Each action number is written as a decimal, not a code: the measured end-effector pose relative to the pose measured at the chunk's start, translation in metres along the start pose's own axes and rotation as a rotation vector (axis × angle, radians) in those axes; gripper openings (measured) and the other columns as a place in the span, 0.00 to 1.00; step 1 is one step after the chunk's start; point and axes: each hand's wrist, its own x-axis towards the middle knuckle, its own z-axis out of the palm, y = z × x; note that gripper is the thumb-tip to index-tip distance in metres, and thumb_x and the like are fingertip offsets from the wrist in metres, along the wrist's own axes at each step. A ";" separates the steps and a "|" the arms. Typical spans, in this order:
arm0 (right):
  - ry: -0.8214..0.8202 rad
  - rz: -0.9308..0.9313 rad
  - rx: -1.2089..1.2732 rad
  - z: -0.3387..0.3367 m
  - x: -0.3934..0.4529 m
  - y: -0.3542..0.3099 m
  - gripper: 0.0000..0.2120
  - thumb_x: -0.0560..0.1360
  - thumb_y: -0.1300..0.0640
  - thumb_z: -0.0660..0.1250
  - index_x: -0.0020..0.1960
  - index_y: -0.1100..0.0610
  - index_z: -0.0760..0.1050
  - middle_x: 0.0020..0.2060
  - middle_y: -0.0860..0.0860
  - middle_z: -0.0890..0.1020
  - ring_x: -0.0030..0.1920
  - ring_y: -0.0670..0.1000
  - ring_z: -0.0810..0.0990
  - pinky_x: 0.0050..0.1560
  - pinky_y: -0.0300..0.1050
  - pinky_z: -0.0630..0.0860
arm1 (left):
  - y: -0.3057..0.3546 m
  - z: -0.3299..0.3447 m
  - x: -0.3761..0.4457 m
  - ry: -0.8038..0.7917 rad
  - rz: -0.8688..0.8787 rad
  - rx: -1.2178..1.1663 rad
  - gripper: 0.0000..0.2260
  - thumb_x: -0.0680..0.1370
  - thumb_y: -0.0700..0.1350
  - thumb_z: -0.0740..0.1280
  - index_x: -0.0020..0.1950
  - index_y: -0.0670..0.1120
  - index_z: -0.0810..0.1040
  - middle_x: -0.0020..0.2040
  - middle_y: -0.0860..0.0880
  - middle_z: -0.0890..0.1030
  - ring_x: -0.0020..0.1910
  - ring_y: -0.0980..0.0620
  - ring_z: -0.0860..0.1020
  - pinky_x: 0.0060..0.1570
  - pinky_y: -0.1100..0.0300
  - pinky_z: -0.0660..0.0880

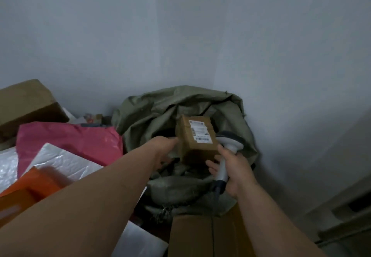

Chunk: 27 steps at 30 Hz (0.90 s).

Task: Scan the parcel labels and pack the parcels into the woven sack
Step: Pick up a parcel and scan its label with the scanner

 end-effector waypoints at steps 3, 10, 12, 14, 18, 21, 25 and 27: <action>-0.011 0.035 -0.056 -0.006 -0.010 0.006 0.16 0.80 0.54 0.68 0.66 0.57 0.72 0.53 0.58 0.81 0.48 0.57 0.86 0.45 0.50 0.81 | 0.000 0.000 -0.024 0.029 0.079 0.095 0.07 0.81 0.53 0.65 0.52 0.51 0.77 0.60 0.48 0.76 0.53 0.47 0.78 0.54 0.53 0.71; -0.079 0.027 -0.288 -0.045 -0.052 0.022 0.09 0.79 0.53 0.70 0.53 0.58 0.78 0.44 0.57 0.86 0.38 0.54 0.87 0.34 0.45 0.80 | -0.011 0.029 -0.120 0.123 0.352 0.126 0.08 0.82 0.52 0.64 0.57 0.51 0.77 0.48 0.53 0.79 0.48 0.54 0.78 0.41 0.61 0.74; -0.080 0.045 -0.321 -0.063 -0.066 0.034 0.07 0.78 0.54 0.70 0.51 0.57 0.78 0.42 0.56 0.86 0.35 0.53 0.87 0.31 0.43 0.78 | -0.029 0.049 -0.148 0.112 0.398 0.119 0.03 0.81 0.52 0.65 0.52 0.55 0.77 0.45 0.57 0.78 0.44 0.58 0.78 0.34 0.65 0.72; -0.070 0.066 -0.380 -0.082 -0.078 0.049 0.07 0.79 0.53 0.69 0.52 0.57 0.78 0.44 0.56 0.85 0.36 0.54 0.87 0.33 0.45 0.78 | -0.055 0.070 -0.165 0.069 0.390 0.144 0.09 0.81 0.54 0.65 0.58 0.54 0.78 0.50 0.55 0.80 0.48 0.54 0.80 0.43 0.61 0.76; -0.011 0.144 -0.484 -0.115 -0.100 0.077 0.07 0.79 0.55 0.68 0.46 0.58 0.76 0.43 0.58 0.81 0.43 0.59 0.82 0.48 0.57 0.81 | -0.125 0.098 -0.187 -0.005 0.241 0.264 0.14 0.81 0.56 0.63 0.64 0.54 0.75 0.55 0.52 0.79 0.52 0.52 0.80 0.46 0.57 0.76; 0.000 0.160 -0.536 -0.131 -0.113 0.092 0.09 0.78 0.57 0.68 0.52 0.63 0.77 0.45 0.60 0.82 0.44 0.60 0.81 0.47 0.56 0.79 | -0.174 0.111 -0.195 -0.050 0.103 0.352 0.09 0.82 0.53 0.62 0.58 0.50 0.76 0.52 0.49 0.80 0.50 0.51 0.81 0.51 0.52 0.78; 0.017 0.191 -0.556 -0.144 -0.129 0.107 0.05 0.78 0.57 0.68 0.49 0.59 0.77 0.43 0.59 0.80 0.43 0.59 0.79 0.38 0.50 0.77 | -0.226 0.116 -0.191 0.035 0.015 0.548 0.11 0.82 0.51 0.61 0.45 0.46 0.76 0.38 0.52 0.75 0.36 0.56 0.74 0.46 0.57 0.74; 0.031 0.222 -0.540 -0.147 -0.133 0.117 0.07 0.79 0.56 0.68 0.44 0.56 0.74 0.42 0.58 0.78 0.42 0.57 0.78 0.36 0.49 0.75 | -0.249 0.114 -0.189 0.075 -0.021 0.573 0.11 0.83 0.51 0.60 0.46 0.46 0.75 0.44 0.48 0.76 0.42 0.53 0.76 0.48 0.56 0.72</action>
